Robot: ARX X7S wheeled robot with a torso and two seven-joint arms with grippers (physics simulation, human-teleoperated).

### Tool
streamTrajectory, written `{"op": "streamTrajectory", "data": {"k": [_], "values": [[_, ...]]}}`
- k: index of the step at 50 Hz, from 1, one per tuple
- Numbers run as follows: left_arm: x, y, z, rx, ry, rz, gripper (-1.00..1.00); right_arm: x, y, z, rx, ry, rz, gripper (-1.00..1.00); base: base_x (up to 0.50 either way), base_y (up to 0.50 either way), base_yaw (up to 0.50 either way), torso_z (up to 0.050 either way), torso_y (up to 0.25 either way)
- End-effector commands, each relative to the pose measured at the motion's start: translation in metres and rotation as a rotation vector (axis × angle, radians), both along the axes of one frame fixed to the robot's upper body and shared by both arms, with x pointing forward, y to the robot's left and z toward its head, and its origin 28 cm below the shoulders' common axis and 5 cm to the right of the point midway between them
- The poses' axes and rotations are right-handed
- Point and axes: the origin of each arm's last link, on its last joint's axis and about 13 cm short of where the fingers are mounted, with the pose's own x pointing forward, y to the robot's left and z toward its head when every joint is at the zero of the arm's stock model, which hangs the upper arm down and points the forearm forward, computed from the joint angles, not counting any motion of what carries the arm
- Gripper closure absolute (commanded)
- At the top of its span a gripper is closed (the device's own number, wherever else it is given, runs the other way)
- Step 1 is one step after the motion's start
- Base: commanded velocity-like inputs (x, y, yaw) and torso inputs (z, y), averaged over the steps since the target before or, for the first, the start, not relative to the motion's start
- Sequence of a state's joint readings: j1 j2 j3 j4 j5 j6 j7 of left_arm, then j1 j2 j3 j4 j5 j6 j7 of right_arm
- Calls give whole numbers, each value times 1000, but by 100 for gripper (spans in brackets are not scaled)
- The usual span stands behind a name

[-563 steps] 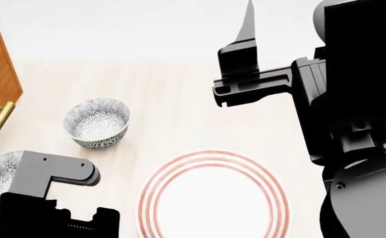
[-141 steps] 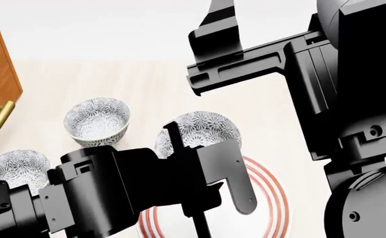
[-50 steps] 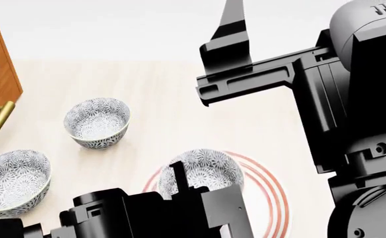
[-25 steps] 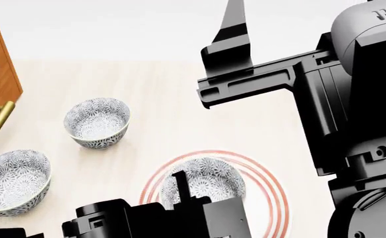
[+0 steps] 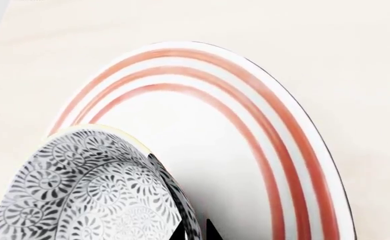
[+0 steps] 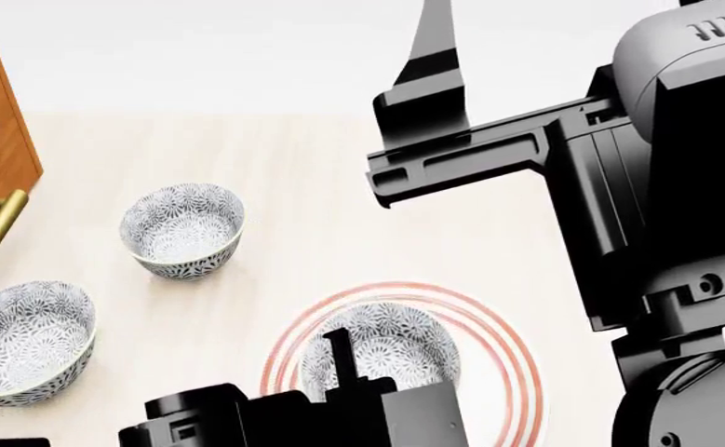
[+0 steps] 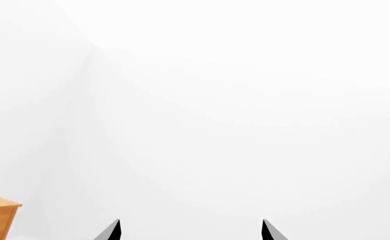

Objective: Put the bowl at the front on the plate.

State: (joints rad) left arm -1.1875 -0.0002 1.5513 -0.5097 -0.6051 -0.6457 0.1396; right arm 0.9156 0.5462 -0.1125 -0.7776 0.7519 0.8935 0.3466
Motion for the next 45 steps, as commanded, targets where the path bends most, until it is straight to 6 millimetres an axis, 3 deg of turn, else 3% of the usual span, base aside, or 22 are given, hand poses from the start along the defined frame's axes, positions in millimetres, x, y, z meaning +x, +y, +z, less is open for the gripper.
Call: {"op": "streamTrajectory", "data": {"k": [1, 15, 16, 35, 45], "values": [[-1, 0, -3, 9, -9, 3, 100, 0, 0, -1, -1, 3, 2, -100, 0, 0, 0, 0, 0], [0, -2, -1, -16, -43, -14, 100, -1, 0, -1, -1, 0, 2, -100, 0, 0, 0, 0, 0], [0, -2, -1, -16, -43, -18, -100, -1, 0, -1, -1, -1, 3, -100, 0, 0, 0, 0, 0], [0, -4, 4, -40, -4, -30, -100, -1, 0, 0, 1, -5, 4, -100, 0, 0, 0, 0, 0], [2, -9, 20, -146, 80, -16, -100, -1, 0, 0, 2, -7, 4, -100, 0, 0, 0, 0, 0]]}}
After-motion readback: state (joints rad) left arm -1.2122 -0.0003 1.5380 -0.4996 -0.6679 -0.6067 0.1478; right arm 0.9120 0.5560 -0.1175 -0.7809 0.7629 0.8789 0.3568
